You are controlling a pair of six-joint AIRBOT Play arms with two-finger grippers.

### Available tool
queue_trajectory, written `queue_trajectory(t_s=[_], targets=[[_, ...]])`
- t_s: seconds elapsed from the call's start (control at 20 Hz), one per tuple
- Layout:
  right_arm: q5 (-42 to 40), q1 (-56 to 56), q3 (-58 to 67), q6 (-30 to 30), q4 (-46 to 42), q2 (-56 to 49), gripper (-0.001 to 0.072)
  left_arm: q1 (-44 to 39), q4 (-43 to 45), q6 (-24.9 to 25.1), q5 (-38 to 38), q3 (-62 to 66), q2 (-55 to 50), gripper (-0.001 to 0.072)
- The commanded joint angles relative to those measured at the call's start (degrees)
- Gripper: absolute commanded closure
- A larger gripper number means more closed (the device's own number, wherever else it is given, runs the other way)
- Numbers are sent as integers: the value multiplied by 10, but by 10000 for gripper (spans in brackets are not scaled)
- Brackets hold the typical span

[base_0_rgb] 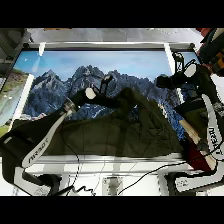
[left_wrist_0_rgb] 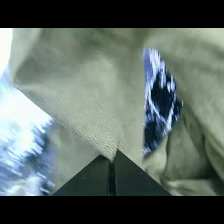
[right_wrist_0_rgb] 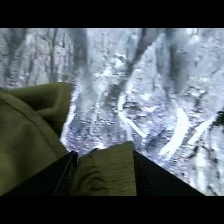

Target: Fold the clothes and pants, and hang the long-sleeved shirts on hangers.

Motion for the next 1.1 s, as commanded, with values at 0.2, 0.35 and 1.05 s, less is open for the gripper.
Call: queue_trajectory(t_s=[0.2,0.35,1.05], targets=[[8,-56,1,0,-44,55,296,83,364,2,45,92,169,683],[24,-98,0,-1,-48,78,345,136,387,2,122,92,244,683],[188,-209,-148,-234,91,82,684,371,412,2,-75,89,225,684]])
